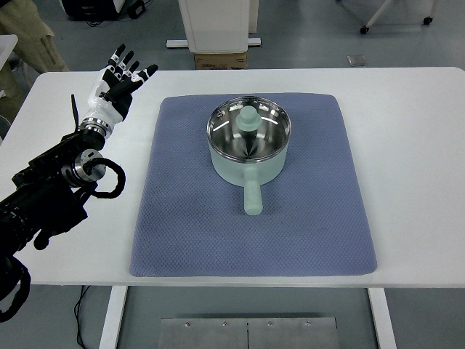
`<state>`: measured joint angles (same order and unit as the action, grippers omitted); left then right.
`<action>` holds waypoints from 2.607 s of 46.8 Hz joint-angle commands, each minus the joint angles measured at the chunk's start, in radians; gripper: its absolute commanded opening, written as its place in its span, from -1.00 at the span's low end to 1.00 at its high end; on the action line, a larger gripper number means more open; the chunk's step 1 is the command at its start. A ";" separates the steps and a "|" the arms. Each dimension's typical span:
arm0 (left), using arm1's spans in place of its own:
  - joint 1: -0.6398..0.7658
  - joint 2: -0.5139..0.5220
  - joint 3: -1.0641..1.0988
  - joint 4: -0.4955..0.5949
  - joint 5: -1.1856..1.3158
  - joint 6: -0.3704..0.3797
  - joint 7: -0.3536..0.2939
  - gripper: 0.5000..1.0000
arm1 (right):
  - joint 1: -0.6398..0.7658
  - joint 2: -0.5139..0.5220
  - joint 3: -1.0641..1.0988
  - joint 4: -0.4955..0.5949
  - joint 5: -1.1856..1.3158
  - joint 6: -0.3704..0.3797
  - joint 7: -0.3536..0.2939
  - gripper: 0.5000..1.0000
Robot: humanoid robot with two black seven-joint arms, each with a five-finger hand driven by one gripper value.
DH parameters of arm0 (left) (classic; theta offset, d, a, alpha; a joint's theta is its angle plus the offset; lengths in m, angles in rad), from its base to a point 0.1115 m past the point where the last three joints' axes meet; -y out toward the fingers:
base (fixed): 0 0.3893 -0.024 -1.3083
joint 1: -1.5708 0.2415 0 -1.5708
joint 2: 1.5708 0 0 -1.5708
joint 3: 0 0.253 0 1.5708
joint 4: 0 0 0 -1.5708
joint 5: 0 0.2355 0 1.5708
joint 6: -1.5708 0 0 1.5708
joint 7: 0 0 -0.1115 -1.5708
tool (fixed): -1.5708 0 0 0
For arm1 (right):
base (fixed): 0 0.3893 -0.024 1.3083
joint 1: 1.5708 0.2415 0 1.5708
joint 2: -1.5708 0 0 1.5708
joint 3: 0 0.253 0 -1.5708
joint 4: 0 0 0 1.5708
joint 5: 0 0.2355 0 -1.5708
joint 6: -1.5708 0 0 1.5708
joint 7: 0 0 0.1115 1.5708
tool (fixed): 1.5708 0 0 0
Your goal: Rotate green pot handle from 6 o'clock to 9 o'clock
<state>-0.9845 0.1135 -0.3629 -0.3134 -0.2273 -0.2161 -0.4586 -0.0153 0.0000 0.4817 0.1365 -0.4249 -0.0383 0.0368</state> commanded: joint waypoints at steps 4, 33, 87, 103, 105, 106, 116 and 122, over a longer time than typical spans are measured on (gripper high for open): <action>0.001 0.002 0.001 0.000 0.000 0.000 0.000 1.00 | 0.000 0.000 0.000 0.000 0.000 0.000 0.000 1.00; -0.052 0.086 0.002 -0.029 0.213 -0.009 -0.070 1.00 | 0.000 0.000 0.000 0.000 0.000 0.000 0.000 1.00; -0.408 0.442 0.427 -0.833 0.410 0.153 -0.152 1.00 | 0.000 0.000 0.000 0.000 0.000 0.000 0.000 1.00; -0.398 0.410 0.426 -0.872 0.775 0.119 -0.152 1.00 | 0.000 0.000 0.000 0.000 0.000 0.000 0.000 1.00; -0.401 0.411 0.426 -0.892 0.813 0.119 -0.152 1.00 | 0.000 0.000 0.000 0.000 0.000 0.000 0.000 1.00; -0.404 0.411 0.426 -0.901 0.831 0.119 -0.152 1.00 | 0.000 0.000 0.000 0.000 0.000 0.000 0.000 1.00; -0.453 0.411 0.429 -0.935 0.873 0.119 -0.152 1.00 | 0.000 0.000 0.000 0.000 0.000 0.000 0.000 1.00; -0.484 0.411 0.429 -0.946 0.872 0.080 -0.152 1.00 | 0.000 0.000 0.000 0.000 0.000 0.000 0.000 1.00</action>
<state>-1.4539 0.5256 0.0658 -1.2566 0.6457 -0.1091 -0.6108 -0.0154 0.0000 0.4817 0.1364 -0.4249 -0.0384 0.0369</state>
